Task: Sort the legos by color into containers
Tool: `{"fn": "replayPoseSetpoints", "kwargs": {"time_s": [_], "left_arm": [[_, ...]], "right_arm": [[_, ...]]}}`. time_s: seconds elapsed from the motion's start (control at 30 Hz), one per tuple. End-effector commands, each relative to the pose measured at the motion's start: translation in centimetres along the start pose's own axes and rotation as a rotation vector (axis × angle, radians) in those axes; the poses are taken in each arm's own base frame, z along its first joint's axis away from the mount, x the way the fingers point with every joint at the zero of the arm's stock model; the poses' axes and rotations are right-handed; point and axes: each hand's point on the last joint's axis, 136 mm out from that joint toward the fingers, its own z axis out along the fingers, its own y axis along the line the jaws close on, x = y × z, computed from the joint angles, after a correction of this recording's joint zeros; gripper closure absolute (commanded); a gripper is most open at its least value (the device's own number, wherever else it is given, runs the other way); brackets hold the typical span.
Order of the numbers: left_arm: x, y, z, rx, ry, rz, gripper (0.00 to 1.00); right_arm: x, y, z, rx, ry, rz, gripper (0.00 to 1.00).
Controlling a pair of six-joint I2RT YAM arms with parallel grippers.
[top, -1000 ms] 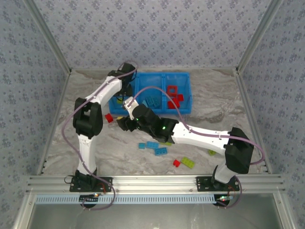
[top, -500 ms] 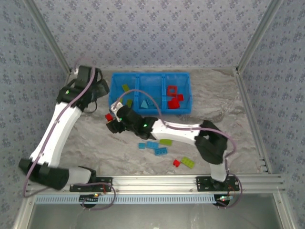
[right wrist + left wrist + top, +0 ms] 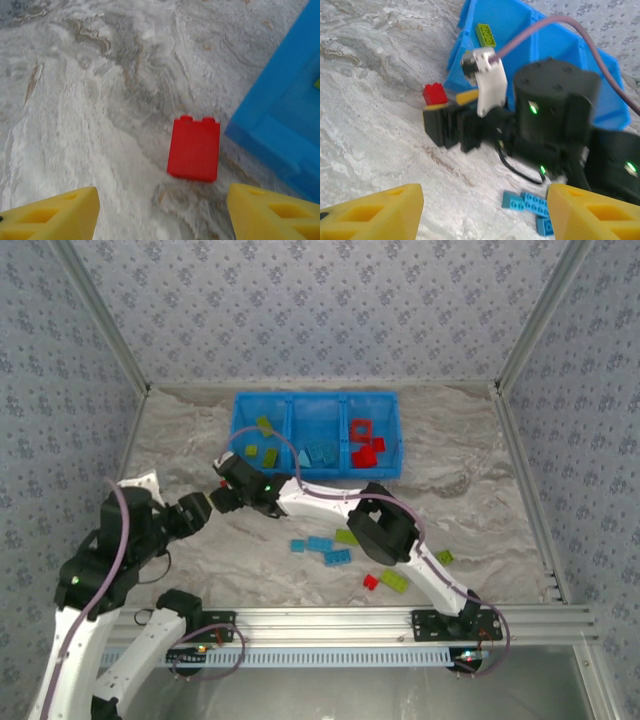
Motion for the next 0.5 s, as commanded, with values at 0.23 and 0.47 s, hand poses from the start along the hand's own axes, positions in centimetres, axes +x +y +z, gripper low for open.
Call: {"fn": "replayPoseSetpoints", "kwargs": {"time_s": [0.23, 0.47], "left_arm": [[3.3, -1.1, -4.4, 0.164, 0.075, 0.025, 0.32], [3.4, -1.0, -5.0, 0.170, 0.065, 0.012, 0.32]], "right_arm": [[2.3, -1.0, 2.9, 0.028, 0.095, 0.031, 0.29], [2.7, -1.6, 4.7, 0.039, 0.109, 0.050, 0.30]]}}
